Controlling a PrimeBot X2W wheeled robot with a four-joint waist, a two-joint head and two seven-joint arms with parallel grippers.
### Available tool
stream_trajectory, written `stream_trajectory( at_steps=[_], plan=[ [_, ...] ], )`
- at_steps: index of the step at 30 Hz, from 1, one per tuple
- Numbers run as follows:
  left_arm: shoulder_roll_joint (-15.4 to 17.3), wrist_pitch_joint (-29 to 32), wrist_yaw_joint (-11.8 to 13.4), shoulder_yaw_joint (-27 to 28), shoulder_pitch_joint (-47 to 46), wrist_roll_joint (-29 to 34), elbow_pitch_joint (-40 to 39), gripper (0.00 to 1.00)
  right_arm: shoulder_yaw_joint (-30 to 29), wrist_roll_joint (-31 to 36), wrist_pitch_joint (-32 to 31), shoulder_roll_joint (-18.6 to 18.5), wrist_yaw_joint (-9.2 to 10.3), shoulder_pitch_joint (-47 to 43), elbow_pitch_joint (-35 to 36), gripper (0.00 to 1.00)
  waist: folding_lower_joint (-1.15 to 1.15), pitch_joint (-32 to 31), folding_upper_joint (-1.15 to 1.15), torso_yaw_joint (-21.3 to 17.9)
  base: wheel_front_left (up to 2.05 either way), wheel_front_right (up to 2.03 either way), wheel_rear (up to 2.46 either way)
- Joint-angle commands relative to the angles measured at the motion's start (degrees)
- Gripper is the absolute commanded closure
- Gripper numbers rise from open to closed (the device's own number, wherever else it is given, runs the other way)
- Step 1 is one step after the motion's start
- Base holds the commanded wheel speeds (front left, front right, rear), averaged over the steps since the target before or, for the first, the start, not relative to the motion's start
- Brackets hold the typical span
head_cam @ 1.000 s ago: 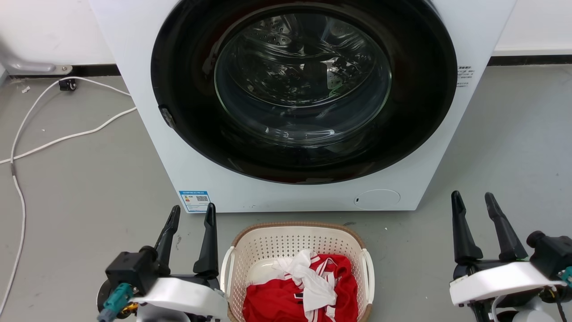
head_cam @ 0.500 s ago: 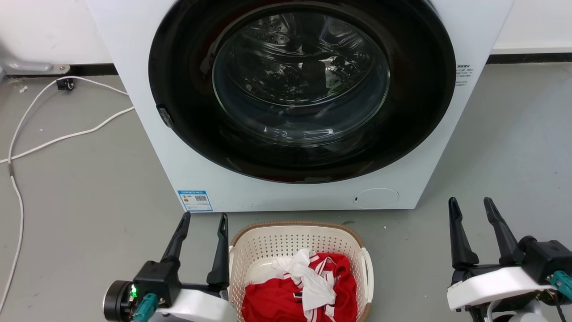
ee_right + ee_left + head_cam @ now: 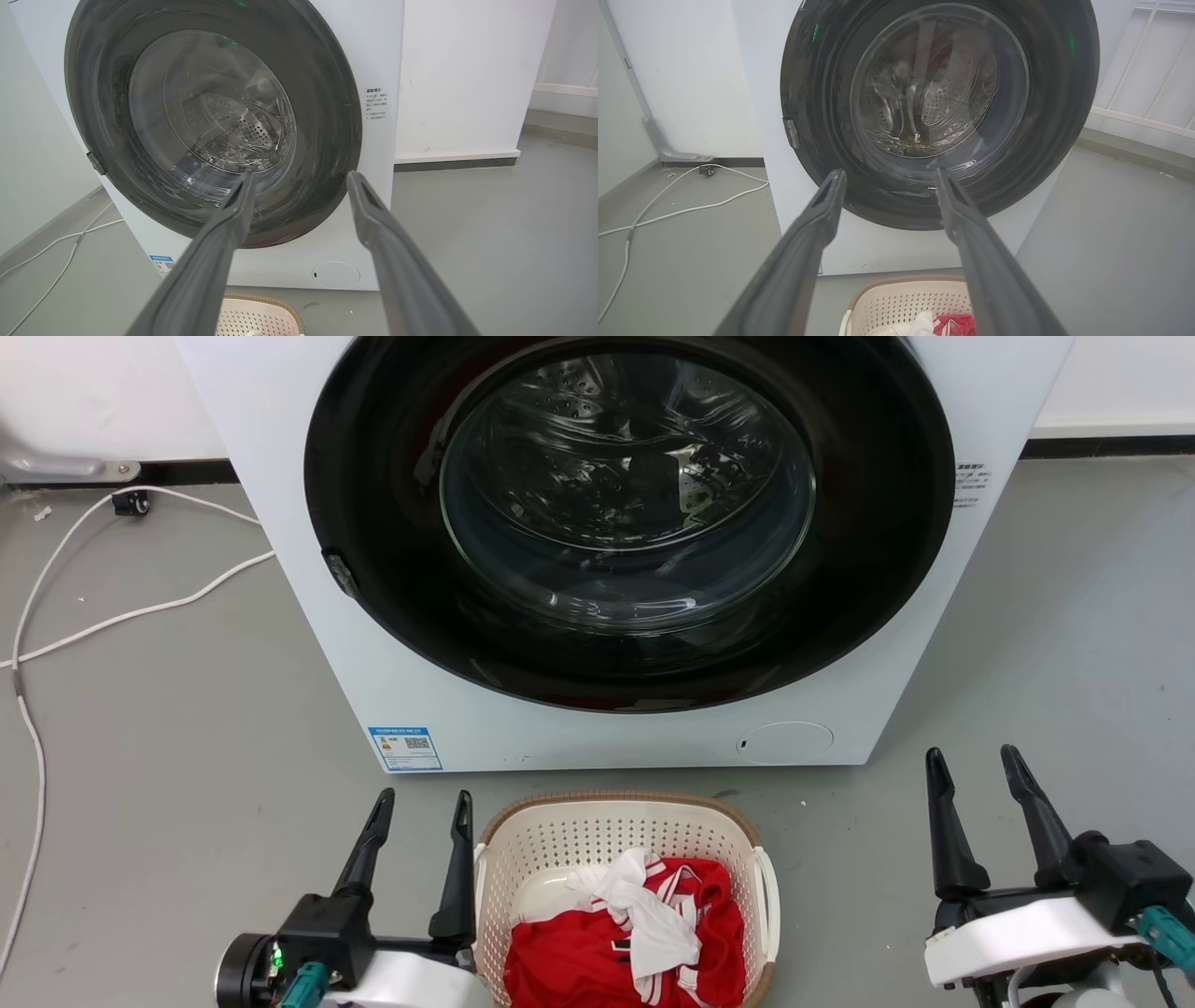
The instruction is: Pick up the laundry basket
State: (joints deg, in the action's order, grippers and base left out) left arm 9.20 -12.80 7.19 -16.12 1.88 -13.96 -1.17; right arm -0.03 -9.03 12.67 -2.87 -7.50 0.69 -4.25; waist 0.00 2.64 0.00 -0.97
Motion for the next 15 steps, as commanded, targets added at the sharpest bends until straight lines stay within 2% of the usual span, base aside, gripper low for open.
stream_trajectory(
  at_steps=[1,7,15],
  plan=[
    [-0.5,-0.4,-0.8,0.8,0.6,0.3,-0.1,0.0,0.0,-0.5,0.5,0.0,0.02,0.1,0.1,0.0,0.0,0.1,0.0,0.0,0.0,0.0,0.0],
    [-3.3,-1.1,-5.5,5.4,1.4,3.7,0.4,0.0,0.2,-1.2,1.3,0.0,0.02,0.4,-0.2,0.0,0.0,0.5,0.0,0.0,0.0,0.0,0.0],
    [-5.0,-2.0,-8.6,7.1,2.3,8.8,1.0,0.0,0.3,1.5,2.1,0.0,0.02,0.3,-0.1,0.0,0.0,0.7,0.0,-0.2,0.0,0.0,0.0]
  ],
)
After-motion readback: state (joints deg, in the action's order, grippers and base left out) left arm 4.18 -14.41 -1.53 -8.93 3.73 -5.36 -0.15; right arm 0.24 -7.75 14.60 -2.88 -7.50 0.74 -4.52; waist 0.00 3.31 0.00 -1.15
